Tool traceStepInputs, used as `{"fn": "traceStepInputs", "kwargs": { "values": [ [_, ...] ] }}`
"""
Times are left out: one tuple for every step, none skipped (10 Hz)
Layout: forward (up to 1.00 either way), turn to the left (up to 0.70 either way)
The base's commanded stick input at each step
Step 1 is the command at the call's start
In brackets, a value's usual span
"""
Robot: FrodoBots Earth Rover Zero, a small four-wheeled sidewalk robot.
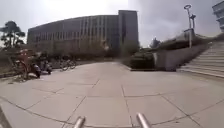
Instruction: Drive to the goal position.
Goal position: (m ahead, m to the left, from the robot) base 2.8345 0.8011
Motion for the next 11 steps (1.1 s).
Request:
{"fn": "traceStepInputs", "kwargs": {
  "values": [
    [1.0, 0.0],
    [1.0, 0.0],
    [1.0, 0.0],
    [1.0, 0.0],
    [1.0, 0.0],
    [1.0, 0.0],
    [1.0, 0.0],
    [1.0, 0.0],
    [1.0, 0.0],
    [1.0, 0.0],
    [1.0, 0.0]
  ]
}}
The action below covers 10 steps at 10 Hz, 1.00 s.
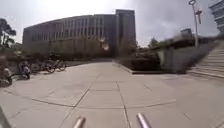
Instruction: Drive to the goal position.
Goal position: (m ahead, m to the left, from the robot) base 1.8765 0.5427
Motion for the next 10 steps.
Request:
{"fn": "traceStepInputs", "kwargs": {
  "values": [
    [1.0, 0.0],
    [1.0, -0.21],
    [1.0, -0.37],
    [1.0, -0.03],
    [1.0, 0.0],
    [1.0, 0.0],
    [1.0, 0.0],
    [1.0, 0.0],
    [1.0, 0.0],
    [1.0, 0.0]
  ]
}}
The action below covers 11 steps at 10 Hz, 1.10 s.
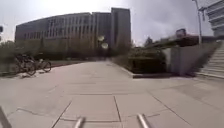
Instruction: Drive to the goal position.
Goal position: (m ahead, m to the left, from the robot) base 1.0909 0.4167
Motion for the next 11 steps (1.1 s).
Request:
{"fn": "traceStepInputs", "kwargs": {
  "values": [
    [1.0, 0.0],
    [1.0, 0.0],
    [1.0, 0.0],
    [1.0, 0.0],
    [1.0, 0.0],
    [1.0, 0.0],
    [1.0, 0.0],
    [1.0, 0.0],
    [1.0, 0.0],
    [1.0, 0.0],
    [1.0, 0.0]
  ]
}}
